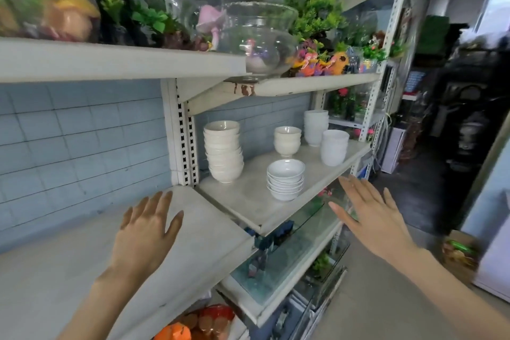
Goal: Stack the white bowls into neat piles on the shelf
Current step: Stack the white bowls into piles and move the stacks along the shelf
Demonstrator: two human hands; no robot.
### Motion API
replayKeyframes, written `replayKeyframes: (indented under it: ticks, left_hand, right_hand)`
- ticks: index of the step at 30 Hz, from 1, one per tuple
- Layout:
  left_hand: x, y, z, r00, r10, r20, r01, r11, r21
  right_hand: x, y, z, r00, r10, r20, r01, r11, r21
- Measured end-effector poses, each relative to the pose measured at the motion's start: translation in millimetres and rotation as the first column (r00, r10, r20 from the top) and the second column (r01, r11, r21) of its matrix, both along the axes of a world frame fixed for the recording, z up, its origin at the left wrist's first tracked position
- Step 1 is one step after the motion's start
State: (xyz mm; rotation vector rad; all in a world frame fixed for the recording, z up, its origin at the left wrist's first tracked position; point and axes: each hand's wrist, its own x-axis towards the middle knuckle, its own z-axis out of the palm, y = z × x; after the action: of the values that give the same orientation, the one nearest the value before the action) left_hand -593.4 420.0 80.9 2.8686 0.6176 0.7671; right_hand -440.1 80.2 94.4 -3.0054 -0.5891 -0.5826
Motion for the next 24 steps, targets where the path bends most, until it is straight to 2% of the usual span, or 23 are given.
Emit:
replayKeyframes:
  ticks: [8, 12, 15, 21, 24]
  left_hand:
    - [142, -16, -14, 0.993, -0.120, 0.000, 0.120, 0.992, -0.041]
    - [200, -21, -14, 0.985, -0.167, 0.034, 0.167, 0.986, -0.005]
    - [226, -35, -20, 0.977, -0.213, -0.013, 0.212, 0.976, -0.045]
    - [259, -55, -45, 0.953, -0.259, -0.157, 0.241, 0.963, -0.123]
    - [267, -67, -46, 0.944, -0.274, -0.185, 0.233, 0.948, -0.215]
  right_hand:
    - [103, -24, 3, 0.996, -0.088, -0.032, 0.088, 0.996, -0.004]
    - [143, -27, -4, 0.994, -0.103, -0.031, 0.103, 0.995, 0.004]
    - [167, -27, -19, 0.994, -0.087, -0.070, 0.087, 0.996, -0.005]
    - [220, -19, -37, 0.988, 0.033, -0.153, -0.025, 0.998, 0.052]
    - [242, -7, -40, 0.954, 0.183, -0.238, -0.143, 0.974, 0.175]
